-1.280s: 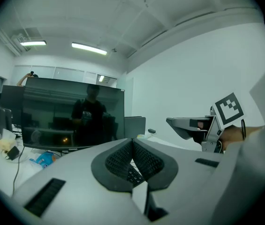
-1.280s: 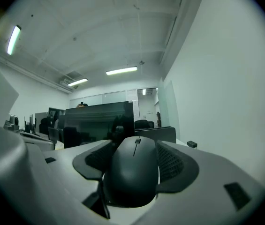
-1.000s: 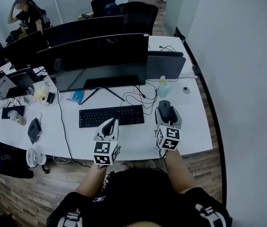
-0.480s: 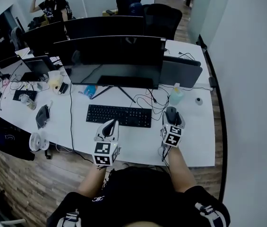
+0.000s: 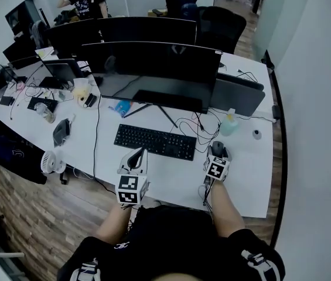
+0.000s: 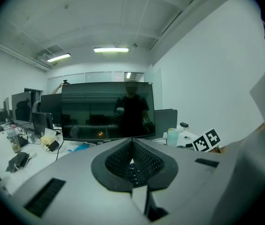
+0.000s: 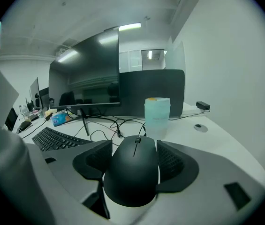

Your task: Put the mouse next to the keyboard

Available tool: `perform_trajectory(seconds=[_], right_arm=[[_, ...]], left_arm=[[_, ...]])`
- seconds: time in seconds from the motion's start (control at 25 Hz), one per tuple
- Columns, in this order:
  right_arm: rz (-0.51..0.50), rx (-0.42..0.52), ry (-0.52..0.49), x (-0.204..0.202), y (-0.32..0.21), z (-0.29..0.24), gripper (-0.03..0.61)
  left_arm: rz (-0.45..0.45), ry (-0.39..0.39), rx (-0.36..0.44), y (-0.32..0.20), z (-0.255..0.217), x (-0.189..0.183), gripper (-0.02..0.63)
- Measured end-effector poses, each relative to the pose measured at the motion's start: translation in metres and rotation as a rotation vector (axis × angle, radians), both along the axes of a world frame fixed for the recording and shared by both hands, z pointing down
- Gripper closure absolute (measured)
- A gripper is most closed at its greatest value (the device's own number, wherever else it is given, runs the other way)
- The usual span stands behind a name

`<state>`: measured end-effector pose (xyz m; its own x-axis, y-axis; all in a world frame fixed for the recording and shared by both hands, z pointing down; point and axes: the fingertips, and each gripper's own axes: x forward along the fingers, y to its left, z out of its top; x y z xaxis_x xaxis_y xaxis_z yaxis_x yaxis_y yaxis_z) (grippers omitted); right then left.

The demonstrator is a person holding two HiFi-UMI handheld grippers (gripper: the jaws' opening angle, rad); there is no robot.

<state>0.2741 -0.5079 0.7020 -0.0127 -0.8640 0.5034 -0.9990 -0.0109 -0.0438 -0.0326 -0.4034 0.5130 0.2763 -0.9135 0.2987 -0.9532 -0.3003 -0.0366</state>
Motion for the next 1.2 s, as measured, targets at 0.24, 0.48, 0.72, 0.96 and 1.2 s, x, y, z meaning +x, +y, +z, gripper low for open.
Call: perform_trajectory(seconds=[0.24,0.48,0.72,0.96,1.2], right_arm=[[-0.003,-0.121,0.012,0.0,-0.001,0.044,0.264],[-0.026,-0.22,0.027,-0.003,0.002,0.079,0.261],[-0.031,-0.18,0.034,-0.006,-0.007,0.064,0.209],[-0.029,0.077,0.014,-0.005,-0.018,-0.03,0.208],[-0.098,0.458,0.054,-0.026,0.001,-0.183,0.334]], left_arm=[[-0.051,-0.003,-0.007,-0.001,0.003,-0.014,0.601],[-0.048,-0.007,-0.01,-0.001,0.002,-0.017,0.601],[-0.019,0.001,-0.003,-0.007,0.001,-0.013,0.601],[0.032,0.02,0.002,-0.016,0.001,0.0,0.601],[0.076,0.05,0.029,-0.029,-0.009,0.011,0.601]])
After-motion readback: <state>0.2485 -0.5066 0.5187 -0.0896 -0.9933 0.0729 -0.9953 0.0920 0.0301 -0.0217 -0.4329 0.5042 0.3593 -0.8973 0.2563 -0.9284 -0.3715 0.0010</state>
